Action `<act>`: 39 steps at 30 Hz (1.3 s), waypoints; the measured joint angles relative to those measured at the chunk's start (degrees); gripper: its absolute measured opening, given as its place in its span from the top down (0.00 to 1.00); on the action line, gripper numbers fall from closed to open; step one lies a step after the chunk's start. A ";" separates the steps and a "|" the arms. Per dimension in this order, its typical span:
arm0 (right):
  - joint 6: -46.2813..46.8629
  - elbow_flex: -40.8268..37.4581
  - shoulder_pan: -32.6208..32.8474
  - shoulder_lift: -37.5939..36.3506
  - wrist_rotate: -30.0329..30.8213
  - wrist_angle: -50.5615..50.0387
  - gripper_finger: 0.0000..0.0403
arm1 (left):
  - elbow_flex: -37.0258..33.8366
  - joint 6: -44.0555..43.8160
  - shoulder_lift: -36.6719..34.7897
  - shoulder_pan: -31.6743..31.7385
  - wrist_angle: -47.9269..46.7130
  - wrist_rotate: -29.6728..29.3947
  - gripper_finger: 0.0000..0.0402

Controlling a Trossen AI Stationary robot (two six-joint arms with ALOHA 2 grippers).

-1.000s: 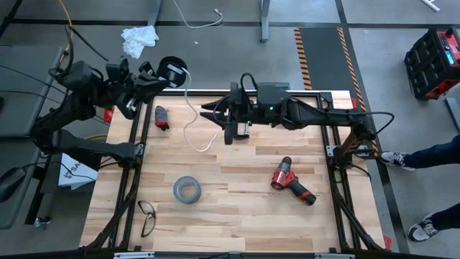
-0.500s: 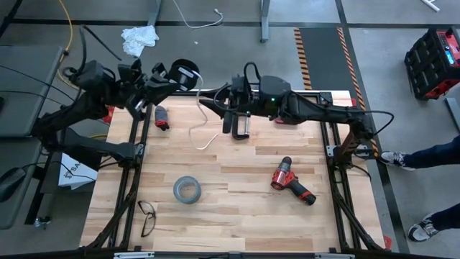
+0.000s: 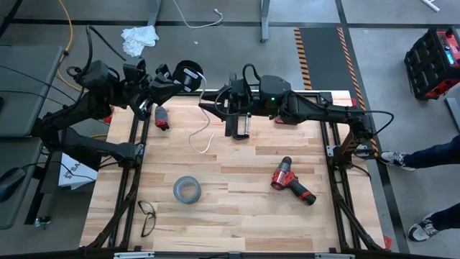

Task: Coil cords
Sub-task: Coil the white wire

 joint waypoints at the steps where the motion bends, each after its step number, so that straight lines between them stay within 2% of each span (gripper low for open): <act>1: -0.06 -0.02 0.00 0.00 0.02 0.04 0.72 | 0.00 0.00 0.00 0.00 -0.01 -0.08 1.00; 9: -0.10 -0.02 0.00 0.00 -0.03 0.11 0.78 | 0.00 0.37 0.04 0.00 -0.03 -0.19 1.00; 36: -0.20 -0.06 -0.01 1.53 0.57 -0.53 0.82 | 0.00 0.42 0.42 -0.01 -0.07 -0.36 1.00; 39: -1.73 -0.06 -0.25 0.93 2.05 -1.18 0.82 | 0.00 0.07 0.23 -0.02 -0.19 -0.36 1.00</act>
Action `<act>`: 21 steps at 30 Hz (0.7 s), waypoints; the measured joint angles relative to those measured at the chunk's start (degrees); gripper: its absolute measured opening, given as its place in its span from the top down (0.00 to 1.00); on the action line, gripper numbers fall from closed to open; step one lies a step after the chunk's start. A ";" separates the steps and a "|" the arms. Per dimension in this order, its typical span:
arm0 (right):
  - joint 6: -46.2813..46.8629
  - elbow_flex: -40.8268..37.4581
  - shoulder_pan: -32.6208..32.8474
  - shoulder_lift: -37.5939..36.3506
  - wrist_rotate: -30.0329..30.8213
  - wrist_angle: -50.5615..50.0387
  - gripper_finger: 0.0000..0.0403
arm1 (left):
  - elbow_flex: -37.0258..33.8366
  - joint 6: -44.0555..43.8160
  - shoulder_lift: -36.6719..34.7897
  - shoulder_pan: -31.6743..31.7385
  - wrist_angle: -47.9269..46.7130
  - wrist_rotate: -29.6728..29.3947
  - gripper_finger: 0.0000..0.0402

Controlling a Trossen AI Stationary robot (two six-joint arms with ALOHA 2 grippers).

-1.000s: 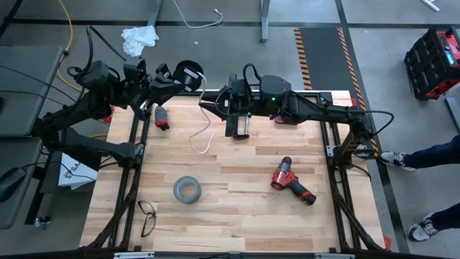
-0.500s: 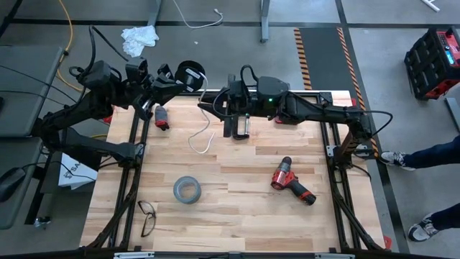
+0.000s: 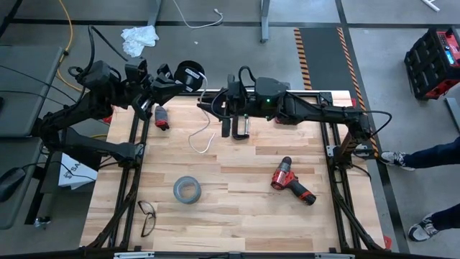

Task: Coil cords
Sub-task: Coil the white wire

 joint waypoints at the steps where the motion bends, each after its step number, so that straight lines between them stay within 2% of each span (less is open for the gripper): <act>1: -0.87 0.00 -0.02 -0.25 0.66 -0.22 0.82 | 0.00 -0.01 -0.11 0.00 -0.19 0.00 1.00; 21: 0.31 0.02 0.40 -1.02 0.47 -0.15 0.82 | 0.00 0.52 -0.45 0.00 -0.31 -1.38 1.00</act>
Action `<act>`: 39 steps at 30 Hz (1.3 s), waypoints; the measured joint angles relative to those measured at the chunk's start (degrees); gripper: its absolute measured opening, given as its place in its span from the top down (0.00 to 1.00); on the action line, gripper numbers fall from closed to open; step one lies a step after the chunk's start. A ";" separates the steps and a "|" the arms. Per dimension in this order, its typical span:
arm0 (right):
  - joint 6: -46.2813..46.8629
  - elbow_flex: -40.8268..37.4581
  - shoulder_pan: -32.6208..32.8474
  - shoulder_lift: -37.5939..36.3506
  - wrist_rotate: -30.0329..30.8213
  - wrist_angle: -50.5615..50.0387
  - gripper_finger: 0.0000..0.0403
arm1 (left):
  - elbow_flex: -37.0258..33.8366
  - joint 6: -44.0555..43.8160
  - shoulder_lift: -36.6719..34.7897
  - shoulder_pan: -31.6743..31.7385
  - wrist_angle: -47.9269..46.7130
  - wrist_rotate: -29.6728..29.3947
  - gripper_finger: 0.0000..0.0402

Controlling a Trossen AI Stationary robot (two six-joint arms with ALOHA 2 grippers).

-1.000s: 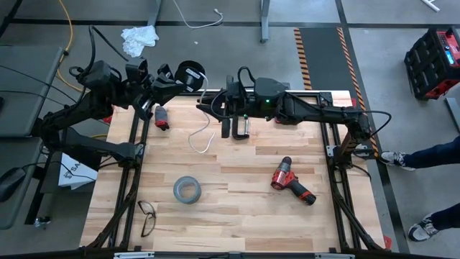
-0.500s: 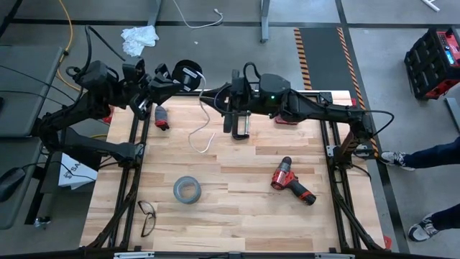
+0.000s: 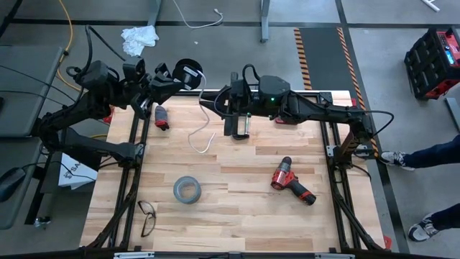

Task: Coil cords
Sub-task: Coil the white wire

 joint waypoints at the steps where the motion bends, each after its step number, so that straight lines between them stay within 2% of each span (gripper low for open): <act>1: 0.00 0.00 0.00 0.00 0.00 -0.01 0.82 | 0.00 0.02 0.00 0.00 -0.01 0.00 1.00; 22: 0.38 0.00 -0.15 0.02 -0.31 -0.67 0.82 | 0.00 -0.55 0.68 0.01 0.05 1.55 1.00; 25: 0.28 0.00 -0.13 0.02 -0.33 -1.02 0.87 | 0.00 -0.55 0.66 0.00 0.14 1.55 1.00; 28: 0.09 0.00 -0.02 0.02 -0.33 -1.40 0.97 | 0.00 -0.57 0.68 0.00 0.59 1.55 1.00; 32: -0.07 0.00 0.44 0.02 -0.44 -1.20 0.99 | 0.00 -1.00 0.66 0.00 0.64 1.05 1.00; 35: -0.49 0.00 1.71 0.04 -0.69 -0.41 1.00 | 0.00 -4.88 1.05 -0.04 1.66 -1.62 1.00; 39: -1.62 0.07 4.09 0.66 -0.90 3.65 1.00 | 0.00 -17.43 3.03 -0.67 5.29 -4.27 1.00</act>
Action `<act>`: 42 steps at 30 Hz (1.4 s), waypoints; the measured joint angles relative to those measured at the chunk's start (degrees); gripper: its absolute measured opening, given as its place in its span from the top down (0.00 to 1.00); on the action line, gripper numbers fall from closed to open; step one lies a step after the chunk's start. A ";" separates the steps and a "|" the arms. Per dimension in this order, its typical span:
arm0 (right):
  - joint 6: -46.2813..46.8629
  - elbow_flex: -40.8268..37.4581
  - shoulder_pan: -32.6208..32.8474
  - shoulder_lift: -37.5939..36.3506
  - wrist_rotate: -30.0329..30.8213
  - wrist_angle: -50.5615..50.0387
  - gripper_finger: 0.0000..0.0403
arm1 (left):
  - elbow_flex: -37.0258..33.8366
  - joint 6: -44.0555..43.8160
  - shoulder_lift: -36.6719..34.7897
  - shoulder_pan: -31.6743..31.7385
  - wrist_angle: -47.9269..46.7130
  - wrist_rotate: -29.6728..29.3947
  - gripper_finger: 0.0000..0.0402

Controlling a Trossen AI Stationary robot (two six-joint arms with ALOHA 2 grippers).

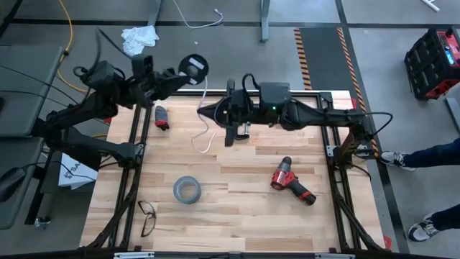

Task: Coil cords
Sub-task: Coil the white wire

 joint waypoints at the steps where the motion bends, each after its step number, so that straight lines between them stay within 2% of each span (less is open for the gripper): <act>1: -0.11 0.00 0.55 0.22 0.00 1.11 1.00 | 0.00 -3.82 0.67 -0.21 0.63 -0.16 1.00; 7: -2.59 0.00 1.99 1.24 0.31 5.64 1.00 | 0.00 -24.38 3.76 -2.03 2.02 1.01 1.00; 14: -6.73 -0.02 1.90 1.46 1.96 6.71 1.00 | -0.04 -35.61 5.69 -6.58 9.84 0.42 1.00; 26: -7.21 -0.04 1.44 1.40 0.17 12.08 1.00 | -0.04 -36.21 5.34 -13.06 8.90 -3.72 1.00; 42: -7.64 -0.04 -1.95 1.38 -1.43 15.78 1.00 | 0.00 -38.99 5.26 -17.00 6.55 1.77 1.00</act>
